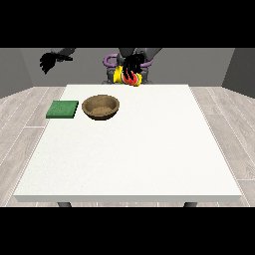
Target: Pick the cup and pour the ball into the bowl, then pick the bowl and place it on the pad
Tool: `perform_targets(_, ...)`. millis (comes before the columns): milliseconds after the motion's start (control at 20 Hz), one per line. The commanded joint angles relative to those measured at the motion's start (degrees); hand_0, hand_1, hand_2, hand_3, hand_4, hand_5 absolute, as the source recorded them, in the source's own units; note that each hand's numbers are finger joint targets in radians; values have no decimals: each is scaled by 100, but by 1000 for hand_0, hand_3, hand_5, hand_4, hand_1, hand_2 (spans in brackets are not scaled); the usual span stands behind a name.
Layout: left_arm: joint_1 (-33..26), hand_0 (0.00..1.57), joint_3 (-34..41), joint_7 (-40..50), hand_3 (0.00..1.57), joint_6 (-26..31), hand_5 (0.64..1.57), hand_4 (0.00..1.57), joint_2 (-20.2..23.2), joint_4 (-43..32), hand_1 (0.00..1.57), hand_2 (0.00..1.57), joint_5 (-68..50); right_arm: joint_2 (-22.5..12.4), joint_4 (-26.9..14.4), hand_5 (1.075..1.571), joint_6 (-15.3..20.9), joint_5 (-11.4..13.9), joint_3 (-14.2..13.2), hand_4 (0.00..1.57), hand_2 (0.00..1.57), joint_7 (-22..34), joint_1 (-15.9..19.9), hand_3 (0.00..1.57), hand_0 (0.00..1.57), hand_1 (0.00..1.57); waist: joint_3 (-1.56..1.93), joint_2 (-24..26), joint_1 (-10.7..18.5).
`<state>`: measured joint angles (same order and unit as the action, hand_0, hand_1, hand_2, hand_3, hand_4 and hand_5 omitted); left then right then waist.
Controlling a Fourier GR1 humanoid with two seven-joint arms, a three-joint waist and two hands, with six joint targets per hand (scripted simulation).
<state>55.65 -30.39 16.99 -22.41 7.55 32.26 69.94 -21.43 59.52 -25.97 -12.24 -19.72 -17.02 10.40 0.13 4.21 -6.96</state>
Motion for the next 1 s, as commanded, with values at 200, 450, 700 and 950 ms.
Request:
perform_targets(200, 319, 1522, -1457, 408, 1571, 993, 1221, 1510, -325, -509, 1522, 1571, 1715, -122, -91, 1570, -145, -52, 15, 0, 0, 137, 203, 0, 0, 0, -6, 36, -153)
perform_targets(450, 300, 1457, -1969, 575, 1571, 1494, 1178, 1509, -620, -509, 1457, 1571, 2393, -20, -248, 1571, -13, -56, -54, 0, 0, 29, 143, 0, 0, 0, -11, 98, 24)
perform_targets(700, 325, 1445, -1724, 287, 1571, 1716, 1134, 1527, -576, -249, 1445, 1571, 2628, -175, -349, 1571, -233, -59, -108, 0, 0, -187, 2, 0, 0, 0, -12, -83, 126)
perform_targets(950, 131, 1499, -5, 588, 1571, 746, 1092, 1571, -475, 348, 1499, 1571, 918, 165, -227, 1565, 377, -135, -106, 104, 0, 415, 200, 0, 0, 0, -59, 11, 548)
